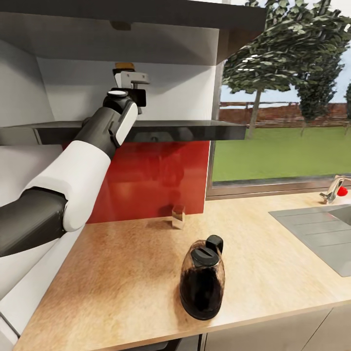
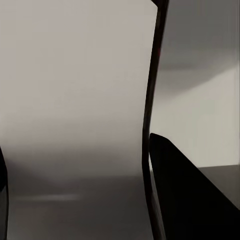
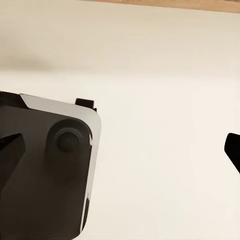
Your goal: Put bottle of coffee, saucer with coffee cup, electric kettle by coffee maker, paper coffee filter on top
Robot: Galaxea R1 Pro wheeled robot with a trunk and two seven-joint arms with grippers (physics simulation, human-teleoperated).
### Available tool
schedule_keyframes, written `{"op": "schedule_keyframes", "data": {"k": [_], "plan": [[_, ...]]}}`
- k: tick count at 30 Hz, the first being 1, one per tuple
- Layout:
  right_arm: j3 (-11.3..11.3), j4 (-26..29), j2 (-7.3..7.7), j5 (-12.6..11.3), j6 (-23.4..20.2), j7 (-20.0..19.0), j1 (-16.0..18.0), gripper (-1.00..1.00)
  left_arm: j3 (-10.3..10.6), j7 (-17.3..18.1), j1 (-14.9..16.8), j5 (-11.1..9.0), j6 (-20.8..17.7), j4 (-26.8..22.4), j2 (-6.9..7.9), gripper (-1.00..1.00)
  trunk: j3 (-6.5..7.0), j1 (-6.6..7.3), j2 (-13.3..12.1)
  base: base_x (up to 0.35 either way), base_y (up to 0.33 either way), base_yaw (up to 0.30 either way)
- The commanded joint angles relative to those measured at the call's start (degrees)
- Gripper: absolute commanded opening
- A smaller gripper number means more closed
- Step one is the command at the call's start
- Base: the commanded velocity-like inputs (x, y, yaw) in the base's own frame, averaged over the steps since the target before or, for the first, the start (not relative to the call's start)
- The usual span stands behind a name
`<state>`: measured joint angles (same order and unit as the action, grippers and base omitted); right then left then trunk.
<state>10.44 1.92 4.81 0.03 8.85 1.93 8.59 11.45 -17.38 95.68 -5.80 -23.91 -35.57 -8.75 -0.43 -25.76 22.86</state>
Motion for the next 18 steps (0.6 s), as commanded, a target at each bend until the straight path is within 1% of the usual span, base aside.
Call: {"op": "schedule_keyframes", "data": {"k": [1,13,18], "plan": [[0.37,-0.03,-0.03,0.0,0.14,0.2,0.02,1.0,0.33,-0.41,0.03,-0.44,-0.24,-0.07,0.05,-1.0,-0.05,-0.02,0.06,0.0,0.0,0.0],[0.03,0.26,-0.22,-0.14,0.07,0.24,0.02,1.0,0.33,-0.2,-0.03,-0.44,-0.59,0.05,0.12,-1.0,-0.04,-0.02,0.06,0.0,0.0,-0.002],[-0.07,0.27,-0.23,-0.46,0.05,0.26,0.02,1.0,0.39,-0.2,-0.13,-0.37,-0.61,0.08,0.1,-1.0,0.16,-0.02,0.06,0.0,0.0,-0.142]]}}
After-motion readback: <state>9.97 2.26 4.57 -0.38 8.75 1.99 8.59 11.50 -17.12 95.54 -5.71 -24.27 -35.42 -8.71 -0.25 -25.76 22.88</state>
